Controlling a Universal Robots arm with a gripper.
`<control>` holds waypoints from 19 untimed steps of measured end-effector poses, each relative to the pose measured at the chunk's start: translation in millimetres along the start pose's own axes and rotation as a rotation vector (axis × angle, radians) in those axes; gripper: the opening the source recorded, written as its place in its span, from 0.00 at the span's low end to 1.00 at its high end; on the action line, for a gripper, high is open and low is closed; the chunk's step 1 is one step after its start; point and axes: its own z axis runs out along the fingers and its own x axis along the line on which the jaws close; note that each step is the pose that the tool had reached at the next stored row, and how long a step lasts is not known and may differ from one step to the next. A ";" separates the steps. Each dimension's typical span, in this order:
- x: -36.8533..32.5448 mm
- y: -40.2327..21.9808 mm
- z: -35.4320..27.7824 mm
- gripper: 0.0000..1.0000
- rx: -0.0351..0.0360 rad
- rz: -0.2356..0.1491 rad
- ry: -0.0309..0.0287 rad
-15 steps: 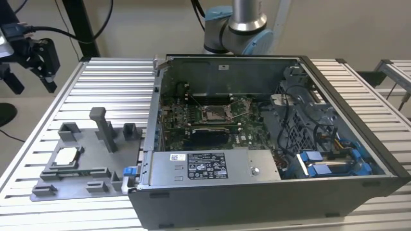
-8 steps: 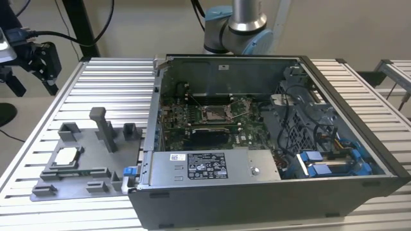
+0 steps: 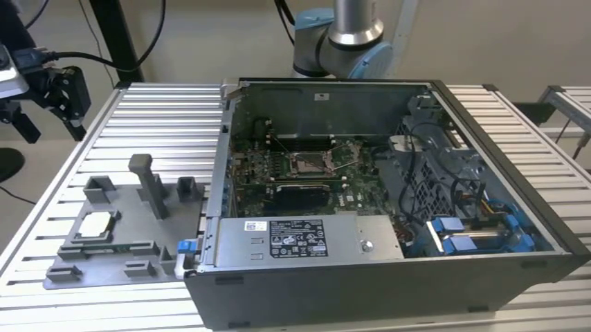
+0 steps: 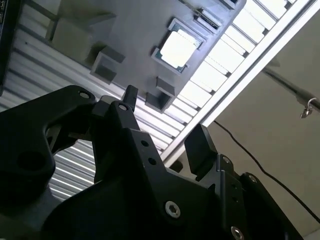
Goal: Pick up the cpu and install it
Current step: 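Pick up the cpu and move it towards the insertion slot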
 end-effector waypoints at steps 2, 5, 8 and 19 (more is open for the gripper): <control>0.0 -0.1 2.3 1.00 -0.0006 0.000 -0.0001; 0.2 -0.3 5.9 1.00 -0.0015 0.000 -0.0002; 0.3 -0.5 9.4 1.00 -0.0023 0.000 -0.0001; 0.8 -1.3 22.6 1.00 -0.0039 0.000 -0.0002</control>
